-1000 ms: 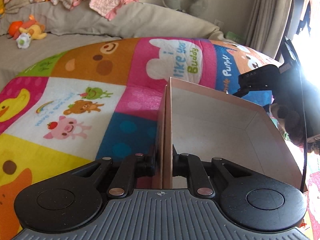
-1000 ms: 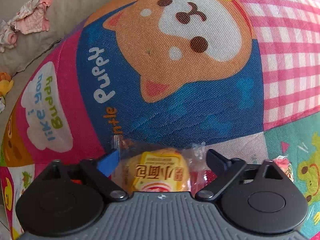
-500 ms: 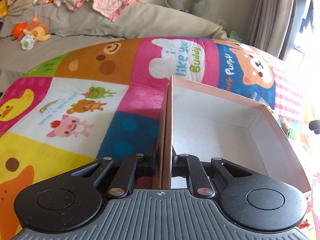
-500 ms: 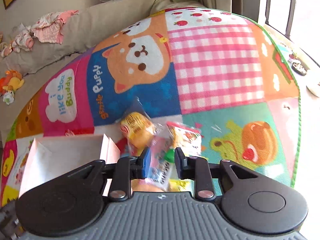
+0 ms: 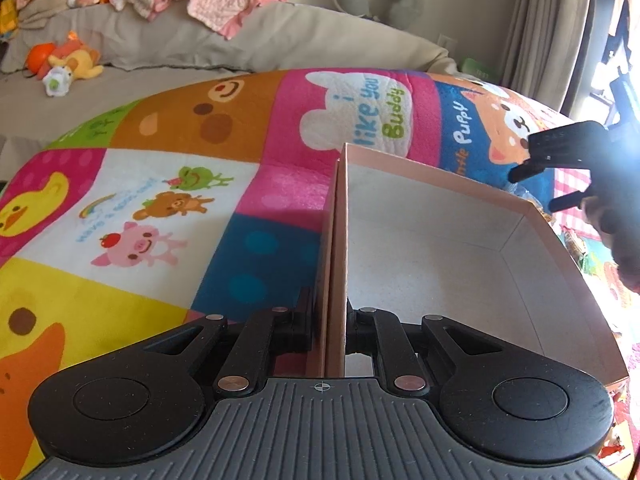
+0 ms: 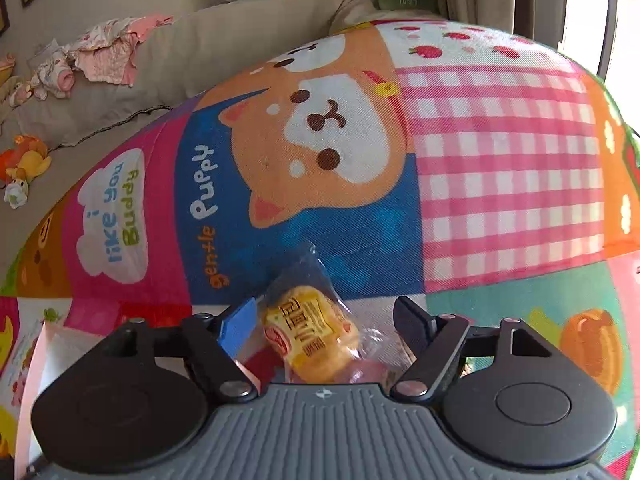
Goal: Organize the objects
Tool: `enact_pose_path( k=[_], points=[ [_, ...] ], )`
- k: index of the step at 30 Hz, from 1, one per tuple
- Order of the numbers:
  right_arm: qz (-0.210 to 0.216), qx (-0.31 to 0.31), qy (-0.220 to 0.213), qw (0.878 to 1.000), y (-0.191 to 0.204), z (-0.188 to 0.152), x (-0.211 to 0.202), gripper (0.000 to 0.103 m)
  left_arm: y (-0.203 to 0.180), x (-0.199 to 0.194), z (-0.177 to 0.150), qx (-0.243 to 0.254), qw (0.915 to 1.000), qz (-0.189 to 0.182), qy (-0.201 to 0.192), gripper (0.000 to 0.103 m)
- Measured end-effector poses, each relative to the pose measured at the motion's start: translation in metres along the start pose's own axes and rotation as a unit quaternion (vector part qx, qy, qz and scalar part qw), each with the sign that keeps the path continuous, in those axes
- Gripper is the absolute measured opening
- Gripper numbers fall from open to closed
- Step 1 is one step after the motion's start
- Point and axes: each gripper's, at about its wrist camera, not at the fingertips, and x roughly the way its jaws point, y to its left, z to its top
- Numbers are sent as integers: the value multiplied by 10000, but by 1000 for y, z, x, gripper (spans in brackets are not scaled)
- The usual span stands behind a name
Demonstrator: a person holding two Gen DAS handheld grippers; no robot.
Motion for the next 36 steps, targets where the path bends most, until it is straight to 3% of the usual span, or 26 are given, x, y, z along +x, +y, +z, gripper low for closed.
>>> enact_pose_path(
  k=[4, 5, 6, 7, 10, 15, 18, 21, 23, 25, 29, 32, 36],
  points=[
    [-89, 85, 318, 9994, 7, 16, 43, 77, 2, 0, 0, -59, 10000, -66, 22, 13],
    [-141, -65, 410, 9990, 9, 15, 48, 72, 2, 0, 0, -56, 10000, -68, 23, 13],
    [-180, -291, 525, 9980, 10, 10, 50, 59, 2, 0, 0, -44, 10000, -65, 22, 13],
    [-202, -476, 585, 9969, 9, 5, 49, 57, 1, 0, 0, -37, 9999, -90, 31, 13],
    [-443, -698, 601, 9948, -6, -12, 31, 57, 0, 0, -1, -6, 9999, -120, 43, 13],
    [-351, -467, 887, 9943, -40, -50, -7, 55, -1, 0, -1, 23, 10000, -86, 25, 13],
    [-335, -566, 702, 9954, -44, -71, -40, 55, -2, 0, -1, 38, 10000, -77, 17, 13],
    [-515, -993, 74, 9937, -36, -89, -86, 67, -1, 0, -1, 14, 10000, -96, 23, 13],
    [-370, -1114, -254, 9928, -32, -103, -119, 76, -1, -1, -2, 6, 9999, -98, 21, 13],
    [-67, -1080, -340, 9935, -30, -122, -145, 86, -2, -1, -2, 17, 10000, -88, 9, 13],
    [198, -1257, -226, 9916, -10, -174, -172, 88, -3, -2, -3, 59, 10000, -51, -29, 13],
    [-173, -1939, -327, 9803, 13, -215, -175, 88, -4, -3, -4, 73, 10000, -34, -48, 13],
    [-1324, -2364, -575, 9609, 15, -237, -169, 88, -4, -3, -5, 85, 9999, -21, -56, 13]
  ],
)
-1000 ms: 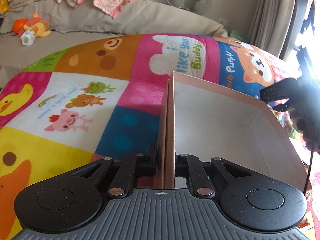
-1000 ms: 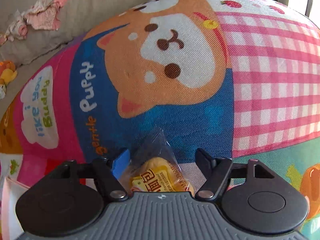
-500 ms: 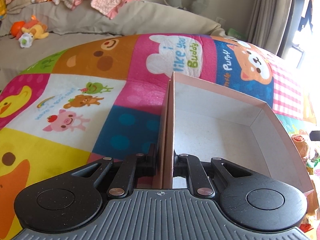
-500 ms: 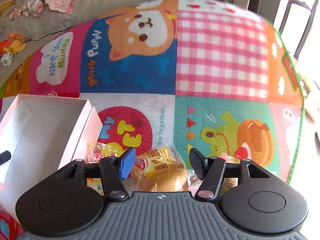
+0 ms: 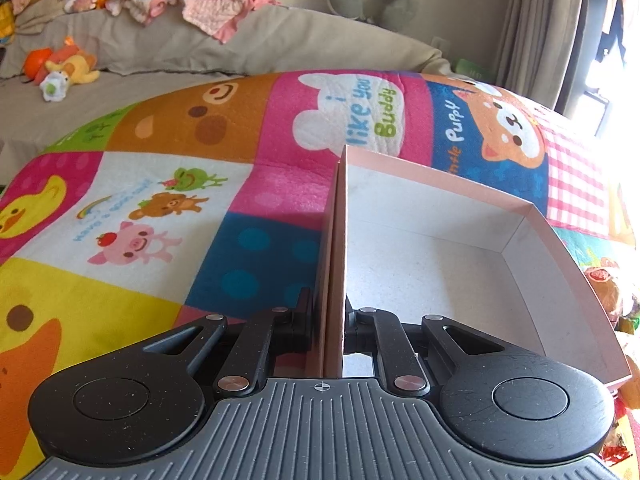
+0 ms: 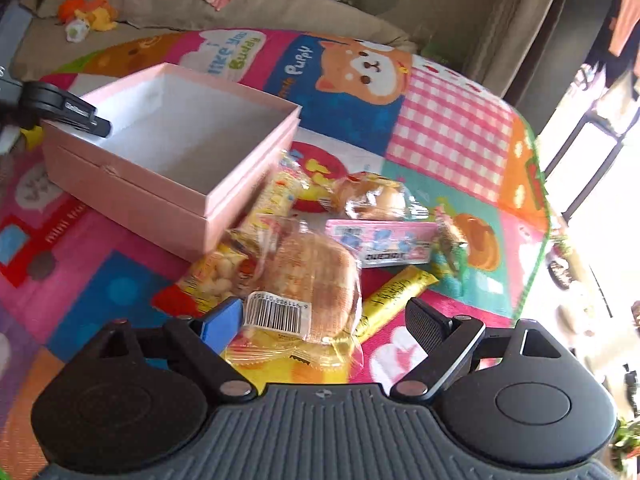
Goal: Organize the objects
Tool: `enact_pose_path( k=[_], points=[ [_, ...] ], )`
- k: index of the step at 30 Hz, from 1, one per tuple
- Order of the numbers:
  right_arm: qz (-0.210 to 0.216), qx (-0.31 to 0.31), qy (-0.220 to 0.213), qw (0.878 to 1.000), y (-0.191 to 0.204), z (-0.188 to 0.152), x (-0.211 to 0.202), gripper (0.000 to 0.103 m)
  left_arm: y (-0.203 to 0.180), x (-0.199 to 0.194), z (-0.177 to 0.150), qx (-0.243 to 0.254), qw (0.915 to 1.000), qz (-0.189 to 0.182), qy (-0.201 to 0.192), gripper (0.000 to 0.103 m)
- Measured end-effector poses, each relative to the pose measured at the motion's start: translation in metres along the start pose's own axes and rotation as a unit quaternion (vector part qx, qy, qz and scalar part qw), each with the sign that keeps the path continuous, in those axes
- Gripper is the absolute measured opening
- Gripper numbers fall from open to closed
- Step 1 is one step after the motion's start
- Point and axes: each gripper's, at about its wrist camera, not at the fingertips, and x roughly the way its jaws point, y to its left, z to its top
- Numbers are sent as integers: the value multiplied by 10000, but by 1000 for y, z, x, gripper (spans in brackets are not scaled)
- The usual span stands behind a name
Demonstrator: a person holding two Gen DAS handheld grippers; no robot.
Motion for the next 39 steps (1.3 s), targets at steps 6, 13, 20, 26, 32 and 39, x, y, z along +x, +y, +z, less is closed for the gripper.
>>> enact_pose_path(
  k=[6, 13, 20, 26, 32, 39],
  points=[
    [751, 1104, 99, 9910, -28, -13, -13, 88, -1, 0, 0, 17, 10000, 15, -4, 13],
    [1251, 1233, 112, 9844, 19, -5, 6, 88, -1, 0, -1, 20, 10000, 8, -9, 13],
    [1249, 1041, 382, 9860, 30, 12, 29, 59, -1, 0, -1, 10, 10000, -2, -10, 13],
    [1364, 748, 672, 9855, 21, -3, -2, 49, -1, 0, -1, 12, 10000, -5, -17, 13],
    [1613, 912, 685, 9803, 3, -10, -44, 49, -1, 0, -1, 22, 10000, -1, -22, 13],
    [2043, 1145, 148, 9721, -8, 28, -74, 49, -1, 0, -1, 25, 10000, -2, -25, 12]
  ],
)
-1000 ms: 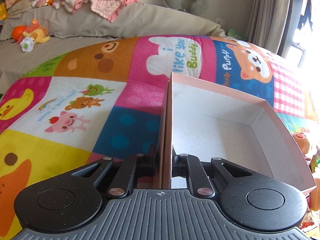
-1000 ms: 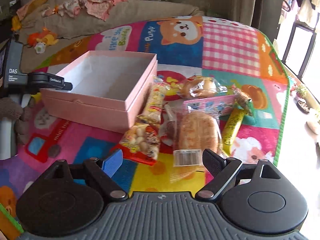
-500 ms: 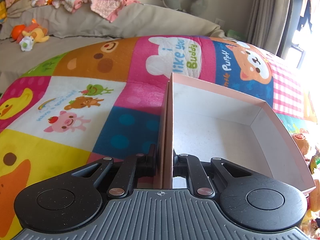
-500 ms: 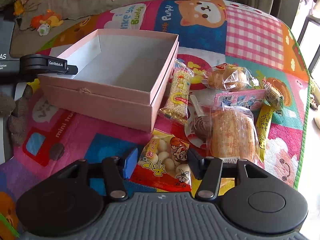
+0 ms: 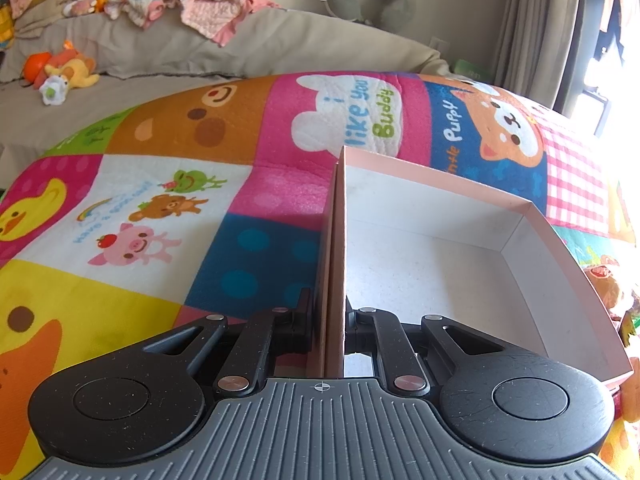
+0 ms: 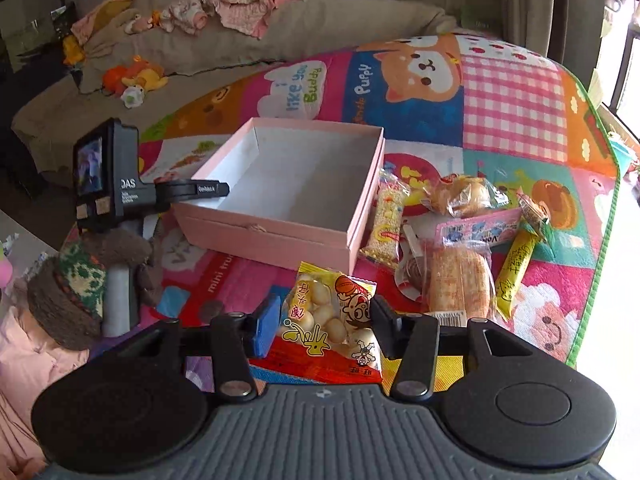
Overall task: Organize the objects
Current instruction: 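Grasp the red-and-white snack bag with the right tool, then lower the snack bag into the pink box and open the right tool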
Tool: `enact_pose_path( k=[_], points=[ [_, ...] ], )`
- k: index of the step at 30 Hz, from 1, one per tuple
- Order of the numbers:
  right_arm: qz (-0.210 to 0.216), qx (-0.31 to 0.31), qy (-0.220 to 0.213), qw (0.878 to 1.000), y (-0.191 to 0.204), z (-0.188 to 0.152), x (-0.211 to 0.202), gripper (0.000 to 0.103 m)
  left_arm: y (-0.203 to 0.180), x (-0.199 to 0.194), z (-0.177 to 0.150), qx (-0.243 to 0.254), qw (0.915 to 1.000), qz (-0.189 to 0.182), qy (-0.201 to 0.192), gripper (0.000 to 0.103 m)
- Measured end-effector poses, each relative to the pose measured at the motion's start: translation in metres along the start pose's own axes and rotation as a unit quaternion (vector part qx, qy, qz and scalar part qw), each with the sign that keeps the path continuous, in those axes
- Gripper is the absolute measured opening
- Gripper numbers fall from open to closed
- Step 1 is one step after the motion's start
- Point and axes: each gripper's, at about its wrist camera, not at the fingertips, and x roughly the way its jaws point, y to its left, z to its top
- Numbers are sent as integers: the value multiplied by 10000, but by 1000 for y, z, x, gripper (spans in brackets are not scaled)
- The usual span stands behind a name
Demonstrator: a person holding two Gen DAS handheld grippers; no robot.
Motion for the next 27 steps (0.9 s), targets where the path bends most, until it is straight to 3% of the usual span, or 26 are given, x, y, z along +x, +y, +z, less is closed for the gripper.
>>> enact_pose_path(
  k=[6, 14, 17, 21, 27],
  points=[
    [240, -130, -337, 9991, 23, 62, 23, 49, 0, 0, 0, -7, 10000, -8, 3, 12],
    [-9, -278, -651, 9975, 62, 142, 119, 49, -3, -5, 0, 134, 9999, 4, -92, 12],
    [41, 18, -495, 9988, 61, 159, 152, 62, -8, -9, 0, 291, 9994, 59, -160, 12],
    [5, 215, -486, 9986, 46, 151, 152, 73, -5, -9, 2, 288, 9995, 16, -130, 12],
    [-651, 45, -796, 9947, -4, 89, 96, 87, -7, -8, 2, 398, 9991, 31, -128, 12]
  ],
)
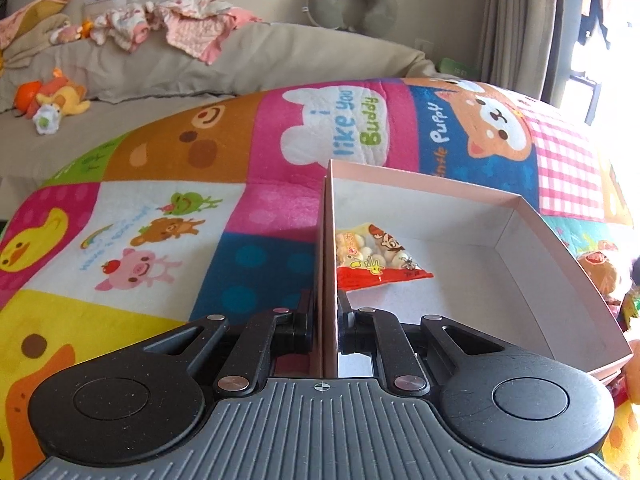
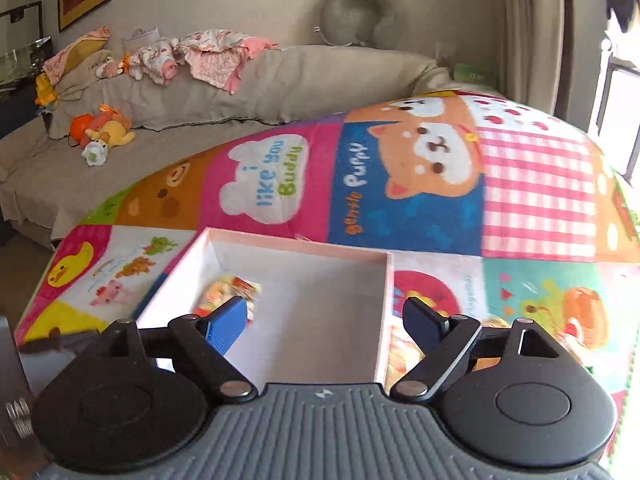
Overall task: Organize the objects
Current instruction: 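Lower the snack bag into the pink box and open the right tool, then move the right tool to the large barcoded bread packet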
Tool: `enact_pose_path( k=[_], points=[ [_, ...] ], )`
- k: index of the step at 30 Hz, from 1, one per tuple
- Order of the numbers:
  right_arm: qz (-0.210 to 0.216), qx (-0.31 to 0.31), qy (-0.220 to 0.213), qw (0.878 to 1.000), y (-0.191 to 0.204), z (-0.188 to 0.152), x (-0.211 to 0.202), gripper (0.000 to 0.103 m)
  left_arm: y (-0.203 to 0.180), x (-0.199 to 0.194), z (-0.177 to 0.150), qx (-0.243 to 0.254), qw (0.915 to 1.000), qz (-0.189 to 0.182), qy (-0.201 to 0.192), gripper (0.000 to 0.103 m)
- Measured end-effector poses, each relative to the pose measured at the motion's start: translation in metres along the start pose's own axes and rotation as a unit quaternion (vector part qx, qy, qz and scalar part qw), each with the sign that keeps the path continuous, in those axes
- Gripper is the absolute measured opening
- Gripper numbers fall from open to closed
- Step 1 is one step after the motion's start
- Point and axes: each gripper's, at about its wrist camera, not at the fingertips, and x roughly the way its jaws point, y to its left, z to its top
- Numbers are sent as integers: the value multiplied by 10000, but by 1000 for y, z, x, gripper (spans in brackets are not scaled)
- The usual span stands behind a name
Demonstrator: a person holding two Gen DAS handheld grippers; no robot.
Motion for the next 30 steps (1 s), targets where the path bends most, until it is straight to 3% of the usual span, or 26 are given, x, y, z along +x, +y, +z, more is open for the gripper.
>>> enact_pose_path(
  k=[5, 7, 11, 17, 22, 30],
  points=[
    [-994, -236, -83, 9947, -45, -69, -43, 95, -1, 2, 3, 123, 9999, -35, 117, 12],
    [-1178, -127, -32, 9929, -63, -94, -54, 99, -1, 4, 4, 136, 9997, -53, 179, 12],
    [-1098, 531, 194, 9923, -94, -134, -63, 100, -2, 9, 6, 160, 9997, -45, 187, 14],
    [-725, 1416, 554, 9857, -113, -172, -45, 103, -10, 12, 7, 455, 9988, 94, 166, 16],
    [-882, 1261, 508, 9868, -103, -176, -44, 103, -8, 9, 12, 312, 9990, 87, 315, 15],
    [-844, 988, 788, 9884, -103, -170, -39, 103, -9, 8, 11, 411, 9987, 106, 296, 14]
  ],
)
